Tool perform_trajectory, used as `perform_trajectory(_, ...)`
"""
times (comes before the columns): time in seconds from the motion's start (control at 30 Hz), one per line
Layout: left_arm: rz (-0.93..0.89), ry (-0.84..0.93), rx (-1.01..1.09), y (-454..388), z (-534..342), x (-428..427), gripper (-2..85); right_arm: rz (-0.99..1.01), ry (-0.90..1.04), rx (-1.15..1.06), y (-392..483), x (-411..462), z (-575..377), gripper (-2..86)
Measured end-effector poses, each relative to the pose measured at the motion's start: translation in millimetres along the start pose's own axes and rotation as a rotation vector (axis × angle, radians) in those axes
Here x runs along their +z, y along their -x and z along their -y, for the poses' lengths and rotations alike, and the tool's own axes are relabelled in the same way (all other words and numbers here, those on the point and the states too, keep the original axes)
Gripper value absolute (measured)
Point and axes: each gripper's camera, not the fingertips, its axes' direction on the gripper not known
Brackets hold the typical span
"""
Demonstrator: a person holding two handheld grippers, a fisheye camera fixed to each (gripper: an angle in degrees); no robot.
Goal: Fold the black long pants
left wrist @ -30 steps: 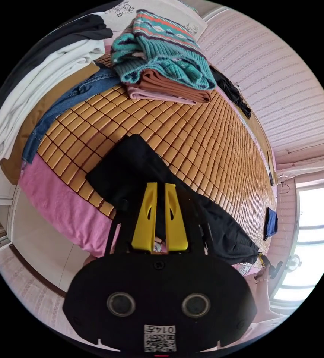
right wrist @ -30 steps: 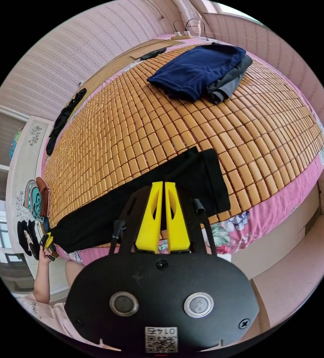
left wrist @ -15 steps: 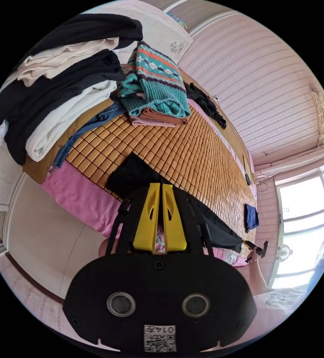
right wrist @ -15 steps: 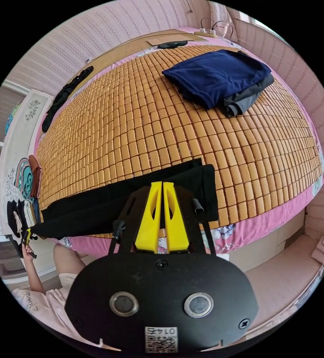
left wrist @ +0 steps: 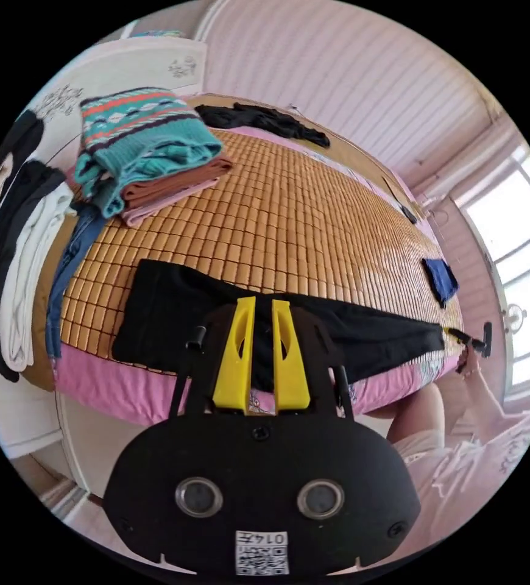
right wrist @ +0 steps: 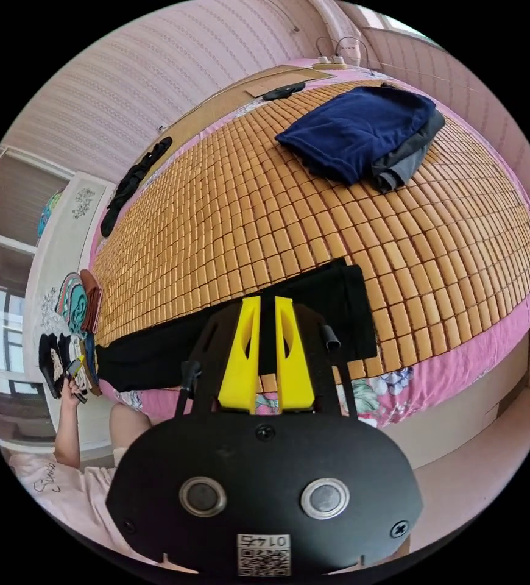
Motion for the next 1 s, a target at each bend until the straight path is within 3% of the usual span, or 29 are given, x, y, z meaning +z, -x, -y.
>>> perform_trajectory(0.17,0.047,0.158,0.361,-139.5,-11.0,68.2,6.9,-0.015,0.152,-0.531,154.4,64.1,-14.0,6.1)
perform_trajectory(0.23,0.125,0.19,0.509,-191.5,-3.8,98.3,7.8,-0.135,0.194,-0.795,226.9,95.6,-26.6,8.7)
perform_trajectory(0.33,0.117,0.204,0.527,-225.9,22.2,117.3,8.3,-0.169,0.214,-0.909,274.3,121.9,-26.3,9.9)
perform_trajectory(0.47,0.166,0.305,0.534,-244.3,43.9,151.6,7.2,-0.184,0.28,-0.882,290.2,144.8,-11.9,6.4)
perform_trajectory(0.63,0.129,0.277,0.567,-266.7,58.8,137.5,-0.2,-0.146,0.306,-0.876,305.3,129.7,4.1,0.1)
perform_trajectory(0.83,0.15,0.156,0.506,-278.7,81.7,110.4,-0.1,-0.103,0.296,-0.801,310.2,121.2,25.2,-0.5)
perform_trajectory(0.93,0.275,0.155,0.428,-275.2,93.2,124.2,2.8,-0.138,0.262,-0.709,303.4,122.8,35.6,-0.1)
perform_trajectory(1.0,0.242,0.164,0.393,-274.0,96.8,124.5,4.1,-0.139,0.241,-0.665,297.0,117.2,37.1,0.6)
